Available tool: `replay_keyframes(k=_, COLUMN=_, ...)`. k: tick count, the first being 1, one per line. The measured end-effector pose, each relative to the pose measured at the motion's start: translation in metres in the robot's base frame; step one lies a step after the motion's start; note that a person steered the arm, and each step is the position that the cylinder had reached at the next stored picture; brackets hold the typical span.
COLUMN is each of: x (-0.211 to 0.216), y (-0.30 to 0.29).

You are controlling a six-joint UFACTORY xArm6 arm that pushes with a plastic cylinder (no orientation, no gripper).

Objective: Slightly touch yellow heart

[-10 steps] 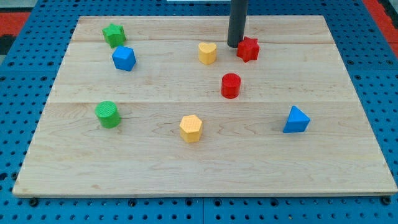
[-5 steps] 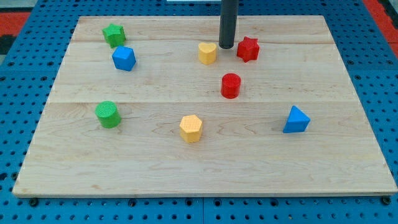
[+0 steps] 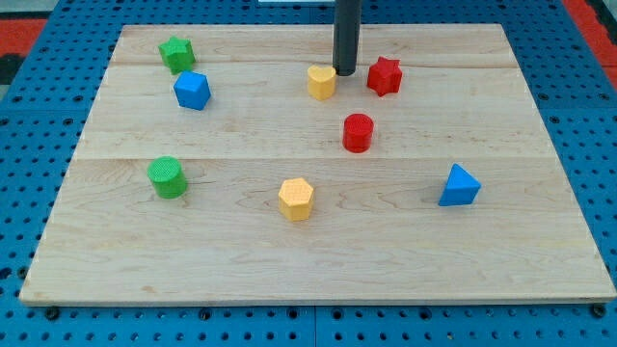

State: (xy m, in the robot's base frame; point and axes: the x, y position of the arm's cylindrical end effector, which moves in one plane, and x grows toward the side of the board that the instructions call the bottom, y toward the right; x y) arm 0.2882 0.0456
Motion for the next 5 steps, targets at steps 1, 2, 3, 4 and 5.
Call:
replay_keyframes(k=1, x=0.0, y=0.0)
replay_keyframes(k=2, x=0.003, y=0.001)
replay_keyframes(k=3, x=0.009, y=0.001)
replay_keyframes(k=4, x=0.009, y=0.001)
replay_keyframes(k=5, x=0.012, y=0.001)
